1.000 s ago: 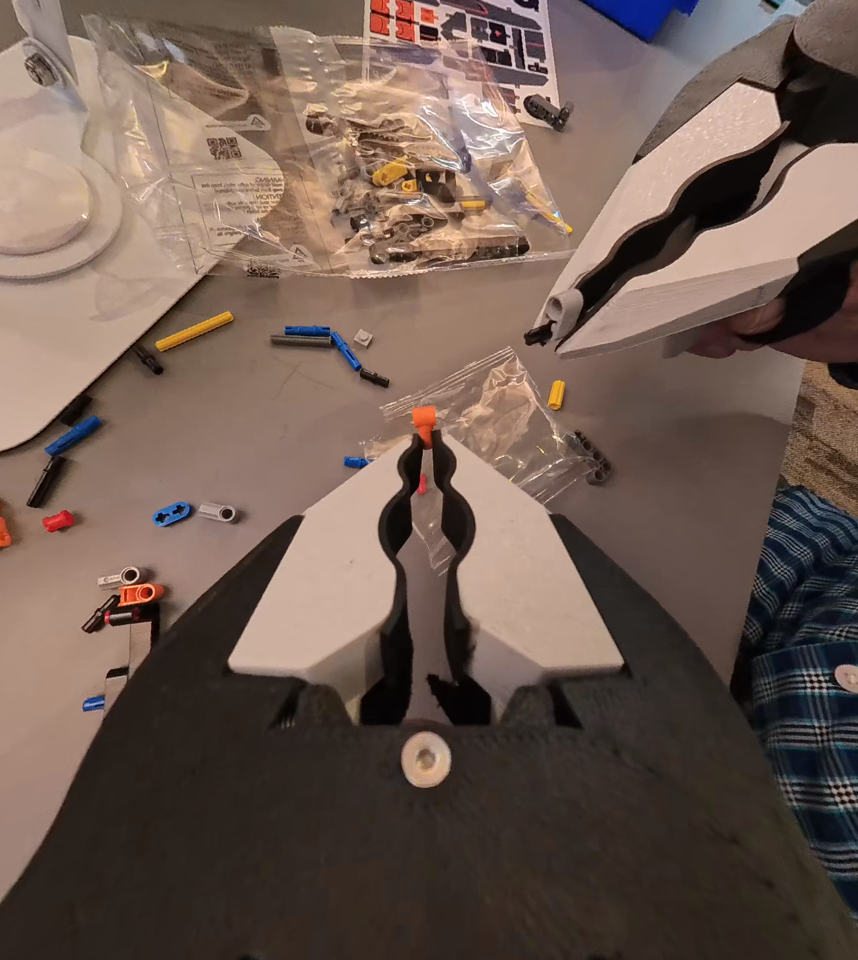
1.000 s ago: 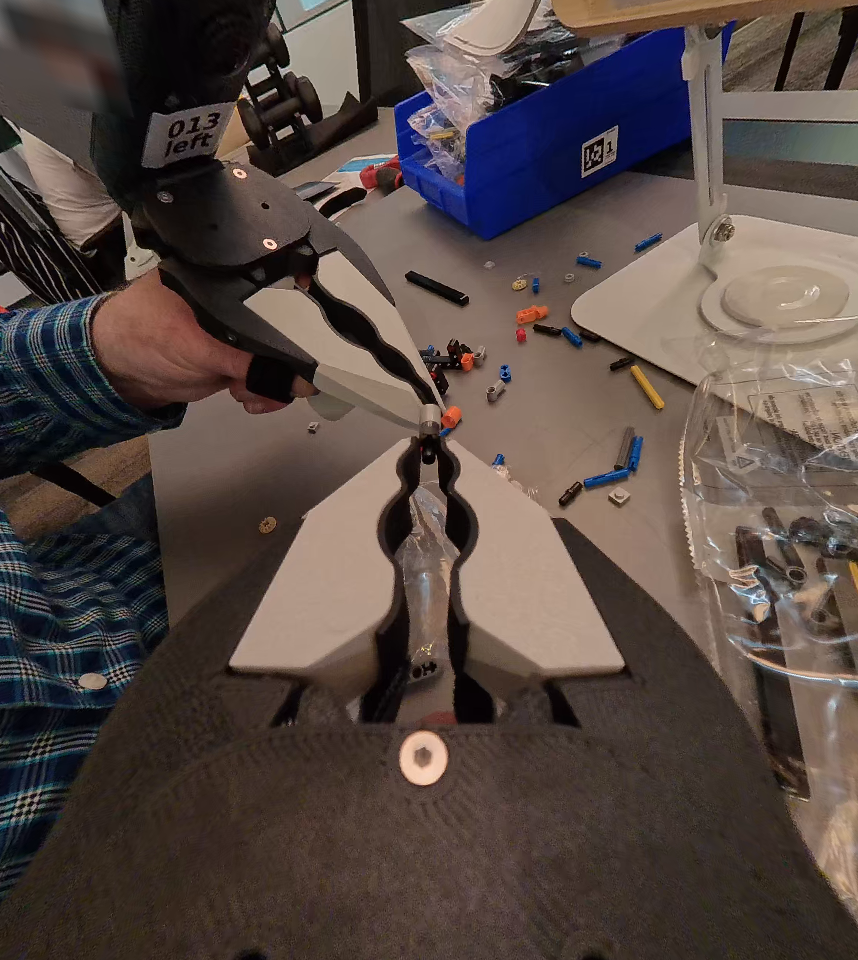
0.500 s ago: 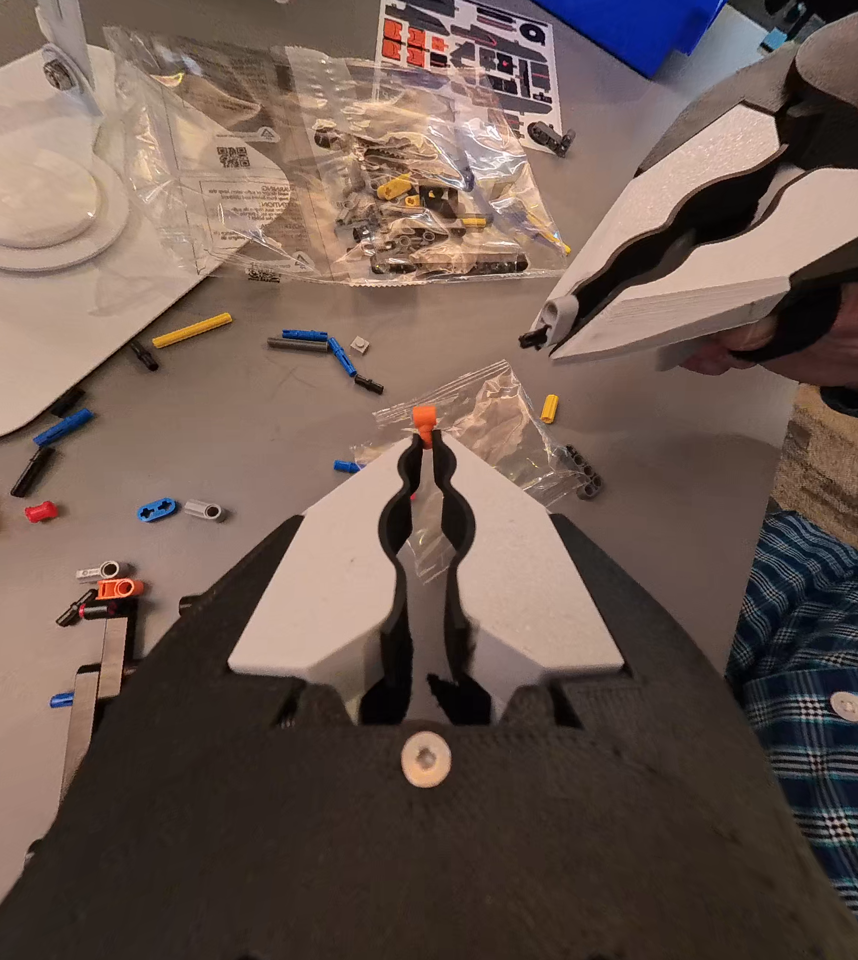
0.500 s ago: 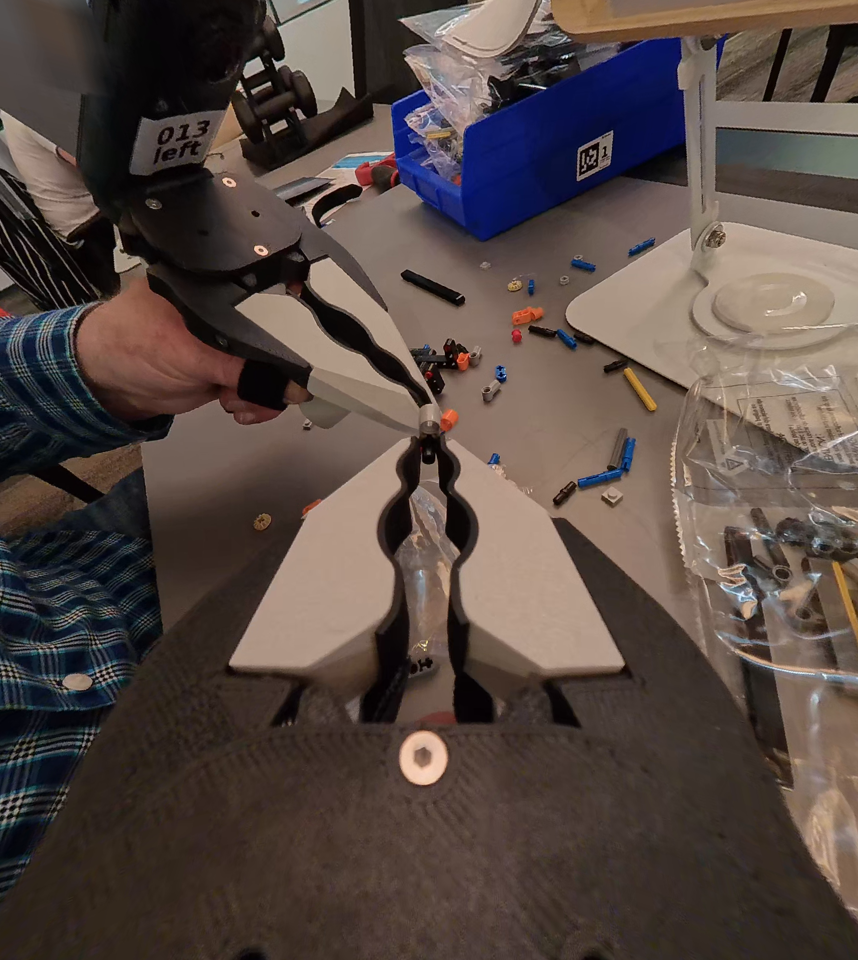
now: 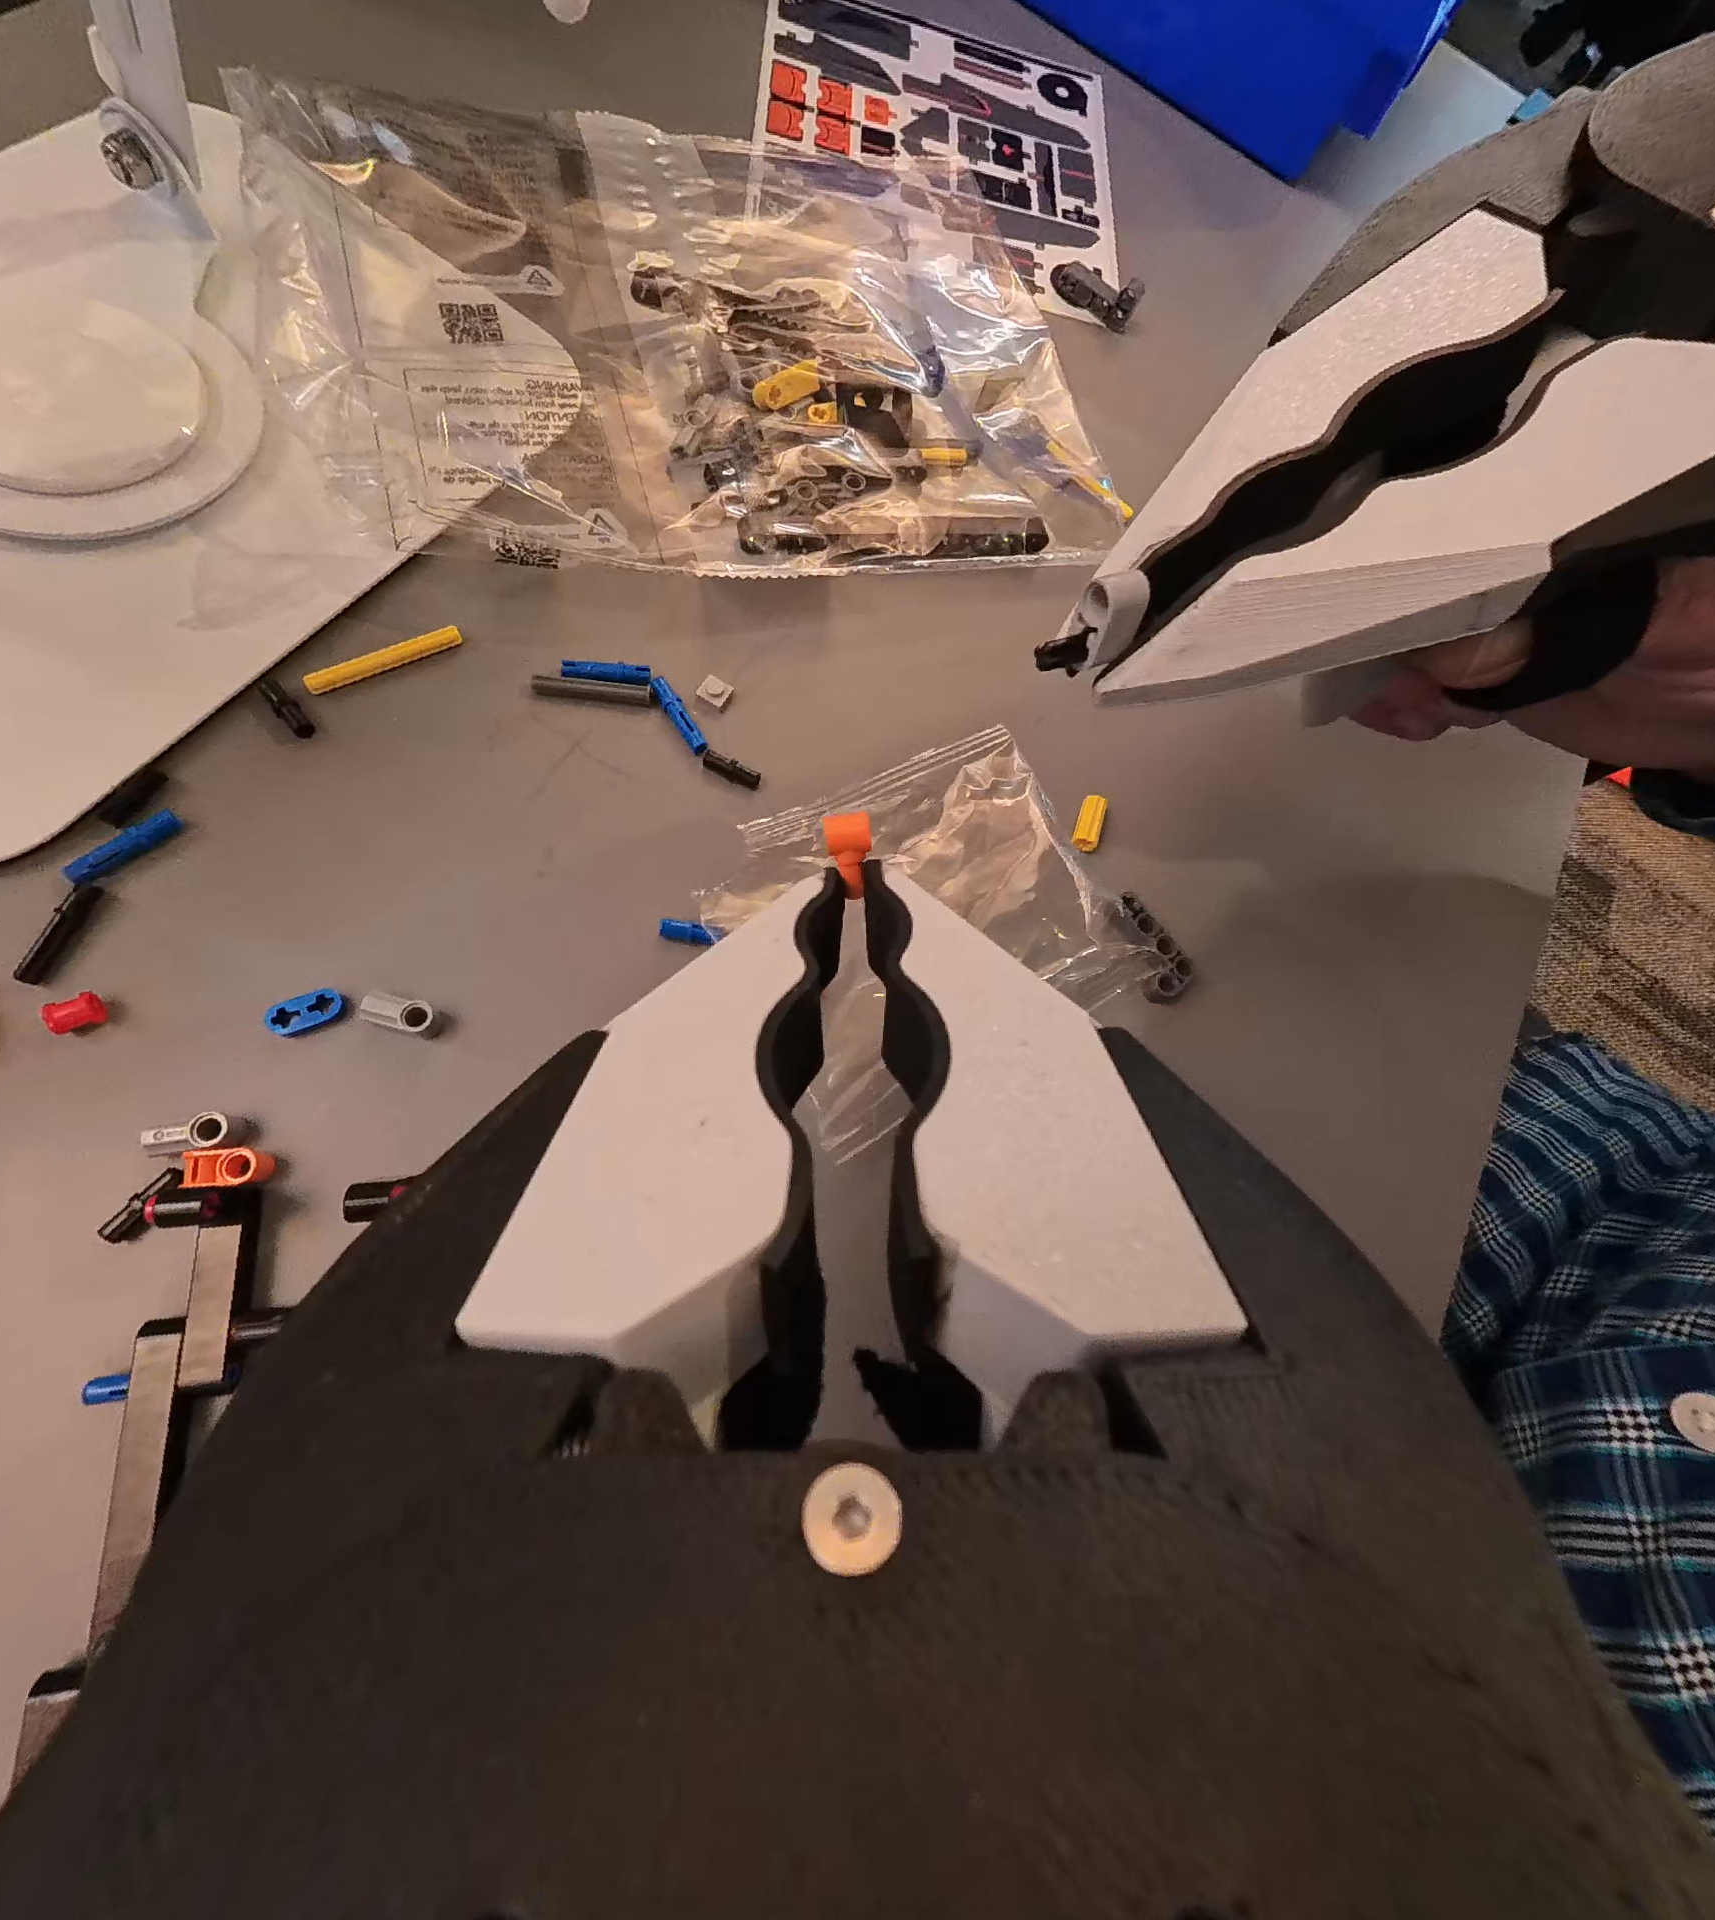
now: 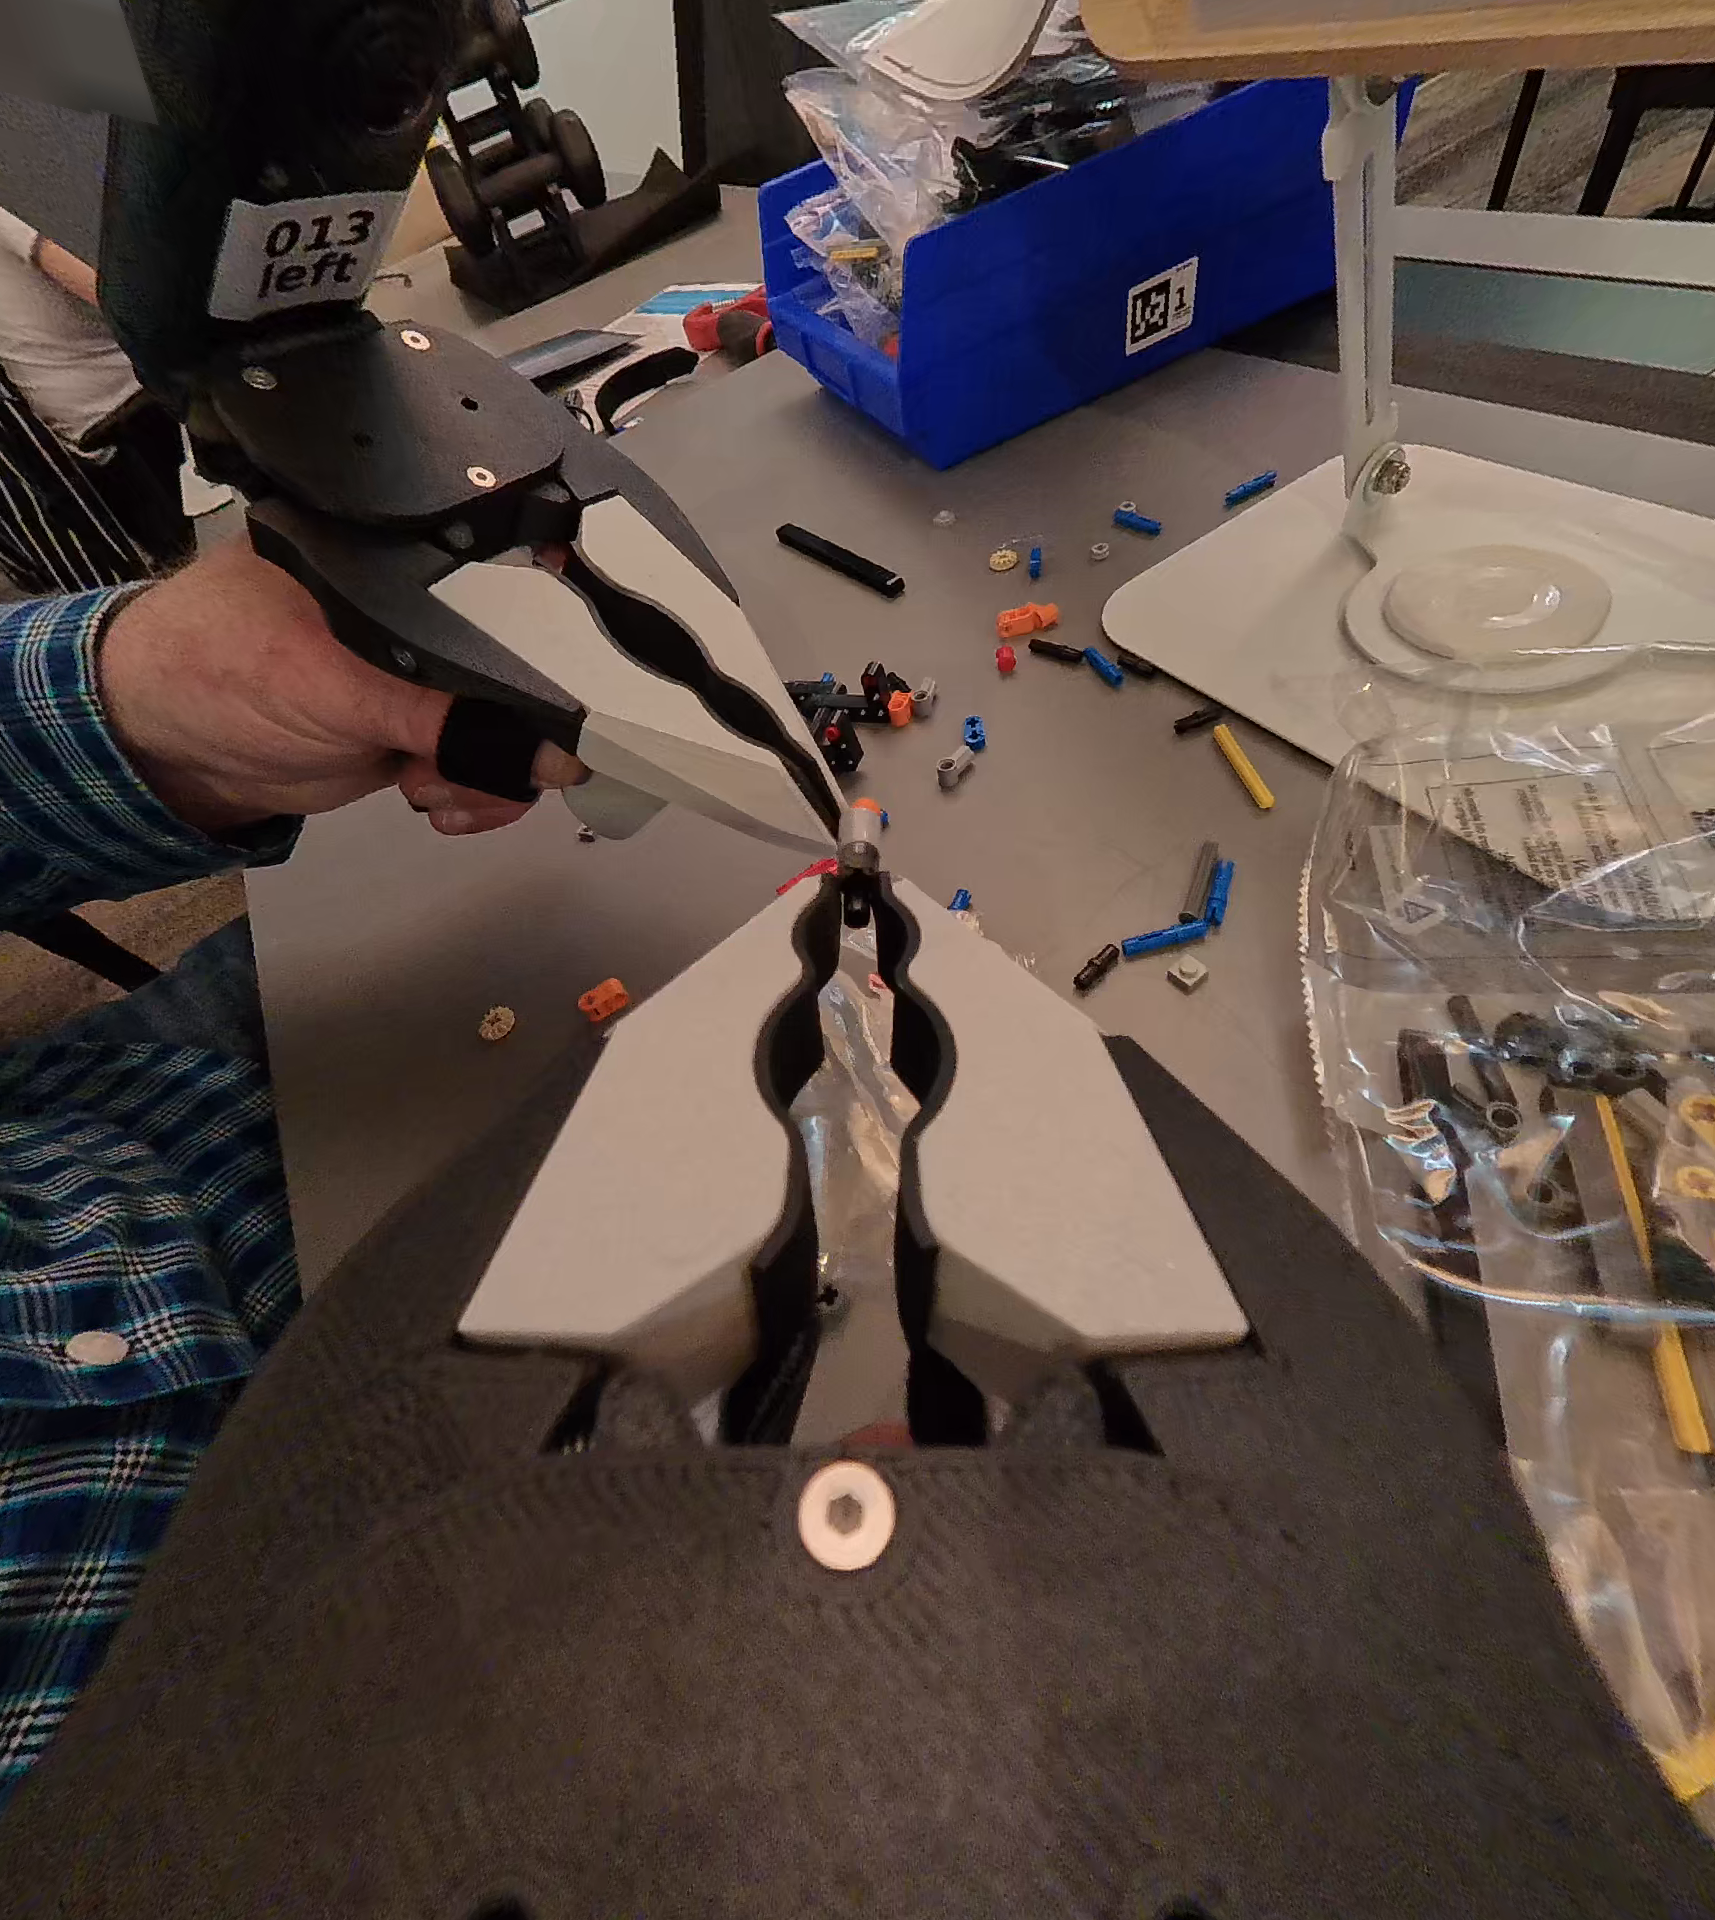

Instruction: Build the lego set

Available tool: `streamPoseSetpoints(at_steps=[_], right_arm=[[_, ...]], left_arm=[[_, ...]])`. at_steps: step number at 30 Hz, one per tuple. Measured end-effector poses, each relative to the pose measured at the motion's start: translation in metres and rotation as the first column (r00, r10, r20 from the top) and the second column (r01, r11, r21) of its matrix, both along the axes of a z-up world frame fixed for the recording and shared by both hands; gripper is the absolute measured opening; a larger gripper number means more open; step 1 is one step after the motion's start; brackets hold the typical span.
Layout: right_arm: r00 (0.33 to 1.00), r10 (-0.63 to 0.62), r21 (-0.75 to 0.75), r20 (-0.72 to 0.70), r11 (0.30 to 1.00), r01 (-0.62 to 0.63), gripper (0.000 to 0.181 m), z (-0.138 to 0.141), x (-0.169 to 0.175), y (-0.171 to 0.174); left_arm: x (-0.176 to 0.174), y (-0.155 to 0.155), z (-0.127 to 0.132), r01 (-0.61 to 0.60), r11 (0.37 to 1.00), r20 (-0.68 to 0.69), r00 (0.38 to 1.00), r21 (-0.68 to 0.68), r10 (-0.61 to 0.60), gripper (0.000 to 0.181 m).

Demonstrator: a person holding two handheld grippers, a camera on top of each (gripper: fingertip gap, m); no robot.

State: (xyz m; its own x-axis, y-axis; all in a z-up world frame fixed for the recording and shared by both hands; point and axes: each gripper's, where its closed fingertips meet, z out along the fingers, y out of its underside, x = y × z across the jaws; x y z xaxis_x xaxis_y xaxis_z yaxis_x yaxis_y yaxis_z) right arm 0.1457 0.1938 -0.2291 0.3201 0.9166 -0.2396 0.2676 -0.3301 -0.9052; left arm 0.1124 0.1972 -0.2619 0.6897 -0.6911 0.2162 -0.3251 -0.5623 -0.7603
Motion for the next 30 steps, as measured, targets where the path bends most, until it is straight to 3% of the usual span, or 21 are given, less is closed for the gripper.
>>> streamPoseSetpoints(at_steps=[1, 19, 30], right_arm=[[1.000, -0.001, 0.002, 0.001, 1.000, 0.001, 0.004, 0.000, 0.000, 0.000], [1.000, 0.007, 0.029, 0.016, 1.000, -0.007, 0.004, 0.003, -0.002, -0.004], [0.999, 0.001, -0.009, -0.047, 1.000, -0.002, 0.004, 0.018, -0.017, -0.010]], left_arm=[[0.000, 0.000, 0.000, 0.000, 1.000, 0.000, 1.000, 0.001, 0.000, 0.001], [-0.005, -0.010, 0.011, -0.050, 0.998, 0.031, 0.998, 0.029, 0.049, 0.001], [-0.018, -0.015, 0.022, -0.106, 0.993, 0.090, 0.991, 0.052, 0.101, 0.001]])
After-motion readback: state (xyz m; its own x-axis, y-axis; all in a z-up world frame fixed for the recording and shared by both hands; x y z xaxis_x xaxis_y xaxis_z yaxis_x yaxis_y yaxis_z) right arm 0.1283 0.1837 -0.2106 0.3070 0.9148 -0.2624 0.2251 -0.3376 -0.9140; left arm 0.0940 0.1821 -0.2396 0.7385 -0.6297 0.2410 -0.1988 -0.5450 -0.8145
